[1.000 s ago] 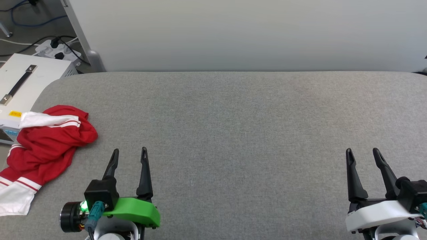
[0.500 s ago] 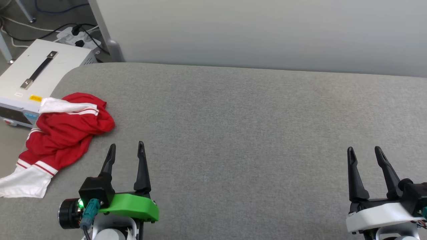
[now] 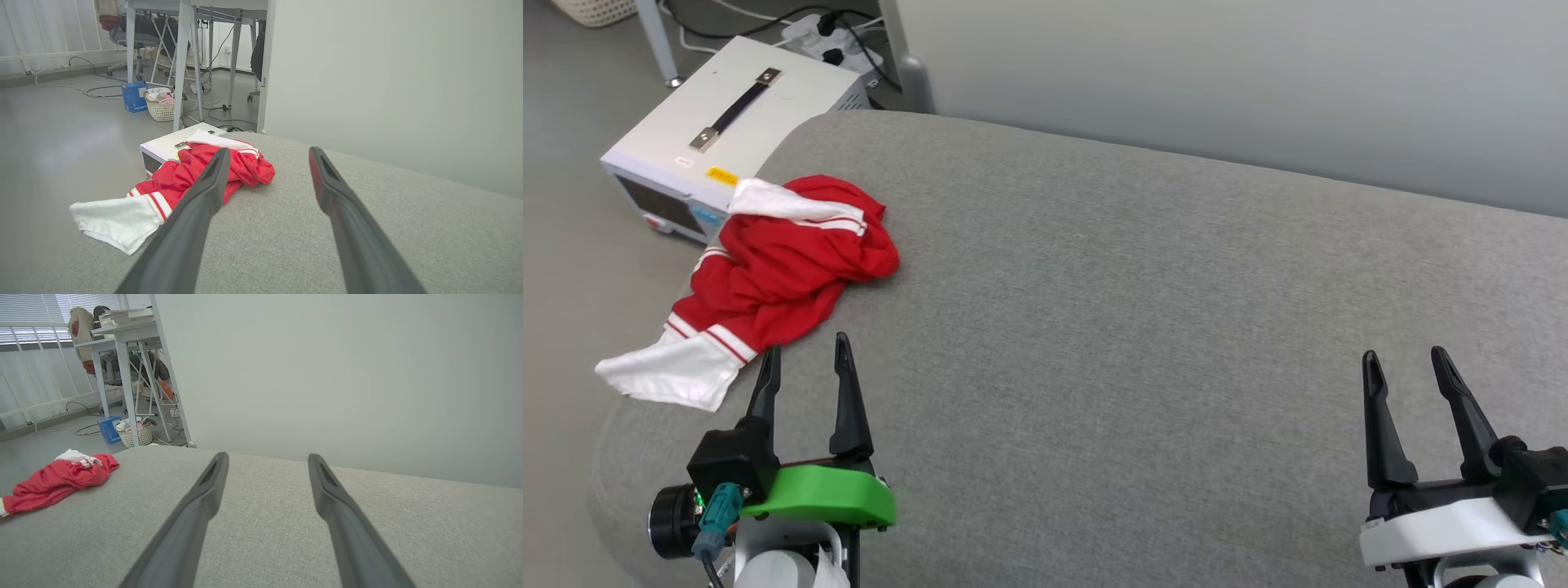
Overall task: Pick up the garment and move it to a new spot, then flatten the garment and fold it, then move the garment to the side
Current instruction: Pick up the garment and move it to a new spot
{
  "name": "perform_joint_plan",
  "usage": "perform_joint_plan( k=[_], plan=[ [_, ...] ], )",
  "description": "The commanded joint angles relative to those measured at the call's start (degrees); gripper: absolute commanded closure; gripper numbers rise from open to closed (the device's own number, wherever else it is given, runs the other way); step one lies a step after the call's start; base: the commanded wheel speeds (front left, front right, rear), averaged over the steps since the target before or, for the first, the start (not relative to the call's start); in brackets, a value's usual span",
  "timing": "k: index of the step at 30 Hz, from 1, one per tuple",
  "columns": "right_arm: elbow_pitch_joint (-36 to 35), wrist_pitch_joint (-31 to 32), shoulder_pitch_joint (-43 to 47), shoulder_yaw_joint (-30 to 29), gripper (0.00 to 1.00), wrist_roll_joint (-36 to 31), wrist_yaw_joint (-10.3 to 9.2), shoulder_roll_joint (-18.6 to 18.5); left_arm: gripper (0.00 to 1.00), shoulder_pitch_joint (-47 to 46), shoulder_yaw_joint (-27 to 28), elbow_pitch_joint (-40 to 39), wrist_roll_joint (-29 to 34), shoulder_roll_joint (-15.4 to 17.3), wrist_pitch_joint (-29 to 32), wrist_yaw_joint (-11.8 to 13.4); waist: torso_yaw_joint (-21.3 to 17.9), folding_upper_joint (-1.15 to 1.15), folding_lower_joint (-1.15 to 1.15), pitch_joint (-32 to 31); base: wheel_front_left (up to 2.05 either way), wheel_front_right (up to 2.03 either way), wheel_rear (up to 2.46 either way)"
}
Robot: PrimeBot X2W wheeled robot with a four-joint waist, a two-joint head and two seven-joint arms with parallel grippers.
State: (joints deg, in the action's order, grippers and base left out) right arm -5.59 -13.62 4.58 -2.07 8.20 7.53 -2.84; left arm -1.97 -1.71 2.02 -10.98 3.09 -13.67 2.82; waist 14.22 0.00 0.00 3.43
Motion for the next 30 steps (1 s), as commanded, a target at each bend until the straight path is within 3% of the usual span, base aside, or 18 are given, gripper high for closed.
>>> perform_joint_plan(
  k=[1,10,22,25,30],
  plan=[
    [-0.6,-0.7,-0.2,0.1,0.0,-0.5,-0.04,0.0,0.0,-1.1,0.1,0.2,-0.7,-0.2,-0.6,0.2,4.1,0.0,0.0,0.8,0.0,0.0,0.0],
    [-1.2,-1.4,-0.7,0.9,0.0,-1.3,-0.04,0.0,0.0,-1.1,1.0,0.8,-2.8,-0.2,-1.3,0.4,10.7,0.0,0.0,1.7,0.0,0.0,0.0],
    [-1.6,-1.4,-1.0,1.6,0.0,-2.1,-0.04,0.0,0.0,-1.7,2.4,1.8,-5.0,-0.2,-1.3,0.0,12.1,0.0,0.0,2.3,0.0,0.0,0.0],
    [-1.8,-1.4,-1.2,1.7,0.0,-2.5,-0.04,0.0,0.0,-3.6,4.0,2.5,-6.2,-0.2,-1.3,-1.1,11.7,0.0,0.0,2.9,0.0,0.0,0.0],
    [-2.6,-1.4,-3.0,2.4,0.0,-4.0,-0.04,0.0,0.0,-11.7,9.3,4.8,-4.0,-0.1,-1.3,-6.0,10.3,0.0,0.0,6.0,0.0,0.0,0.0]
  ],
)
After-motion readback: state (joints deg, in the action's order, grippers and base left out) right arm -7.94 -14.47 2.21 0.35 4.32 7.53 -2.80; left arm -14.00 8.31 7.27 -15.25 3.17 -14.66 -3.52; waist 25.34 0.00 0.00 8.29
